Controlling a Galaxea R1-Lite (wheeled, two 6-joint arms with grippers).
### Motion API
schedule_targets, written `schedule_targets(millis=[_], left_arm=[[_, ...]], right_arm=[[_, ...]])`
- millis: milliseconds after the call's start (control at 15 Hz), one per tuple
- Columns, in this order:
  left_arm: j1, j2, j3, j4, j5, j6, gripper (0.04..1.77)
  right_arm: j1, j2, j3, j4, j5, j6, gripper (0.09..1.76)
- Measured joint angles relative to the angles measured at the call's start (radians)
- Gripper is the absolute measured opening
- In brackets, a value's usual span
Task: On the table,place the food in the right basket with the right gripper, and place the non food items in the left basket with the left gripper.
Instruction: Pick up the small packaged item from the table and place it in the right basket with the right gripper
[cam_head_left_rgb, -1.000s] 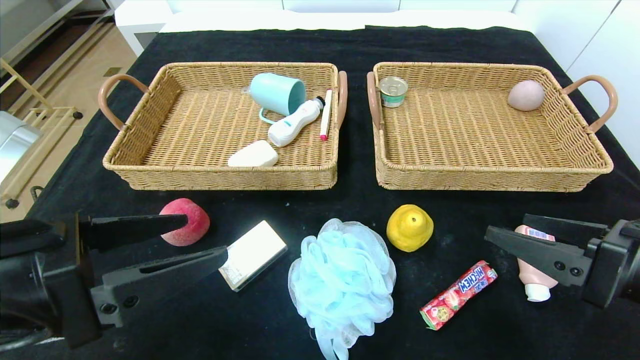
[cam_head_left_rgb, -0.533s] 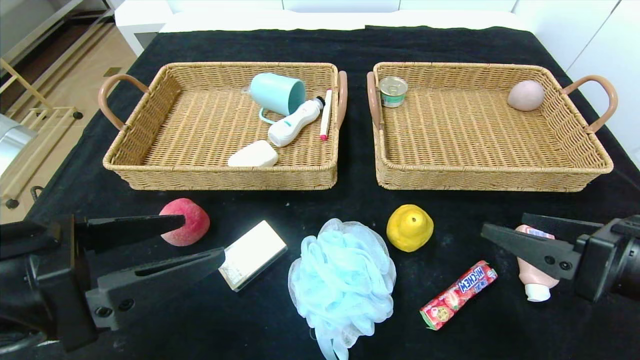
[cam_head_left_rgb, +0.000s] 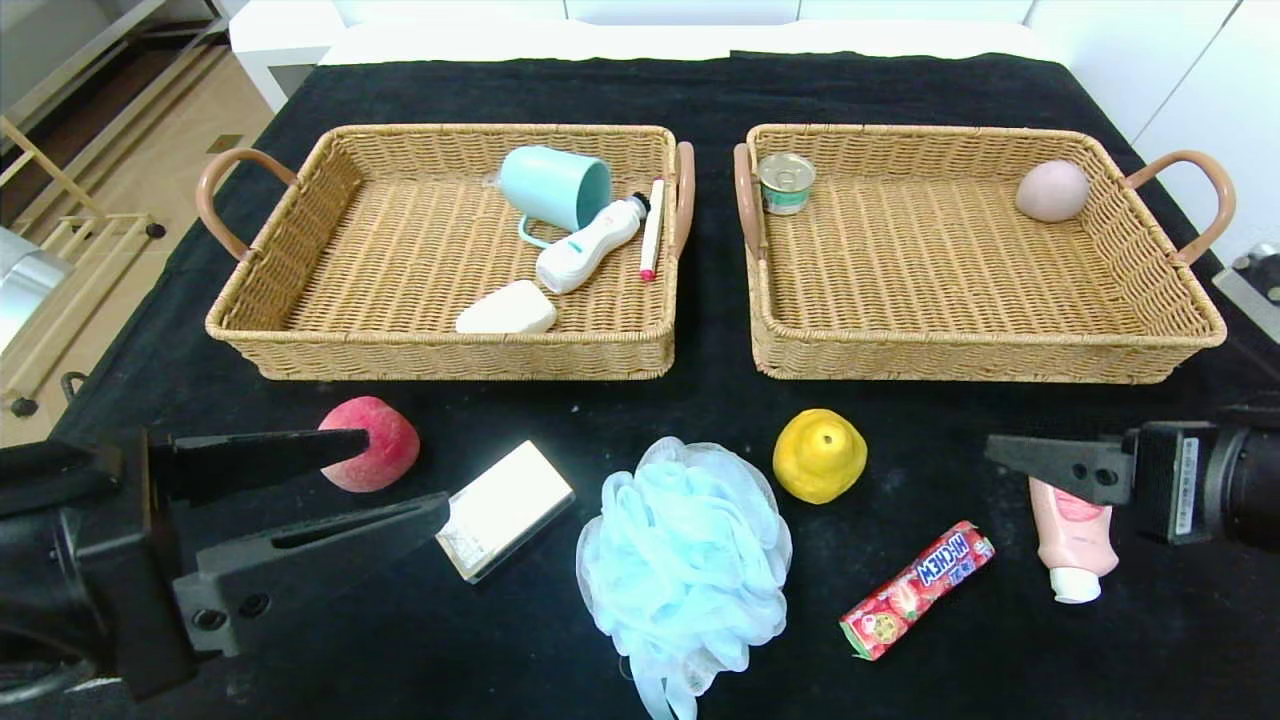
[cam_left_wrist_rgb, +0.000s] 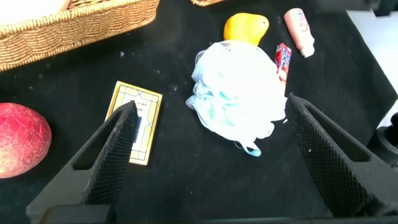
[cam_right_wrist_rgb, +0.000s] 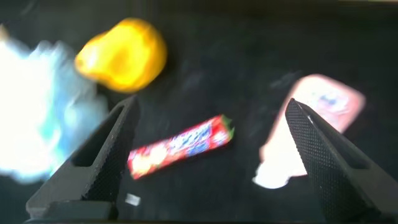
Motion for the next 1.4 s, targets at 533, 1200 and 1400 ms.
schedule_targets(millis=[533,1200,1400], left_arm=[[0.000,0.008,-0.001,0.000,0.001,-0.003,1.72],[0.000,0.011,0.000,0.000,0.001,-0.003,1.72],[0.000,0.011,-0.001,0.000,0.001,-0.003,1.72]], right_arm=[[0.226,0.154,-0.232,0.463,-0.262,0.439,1.71],[0.185,0.288,-0.254,0.478,-0.192,0.670,1.71],[0.180,0.319,-0.245,0.433,-0.157,0.677,1.71]])
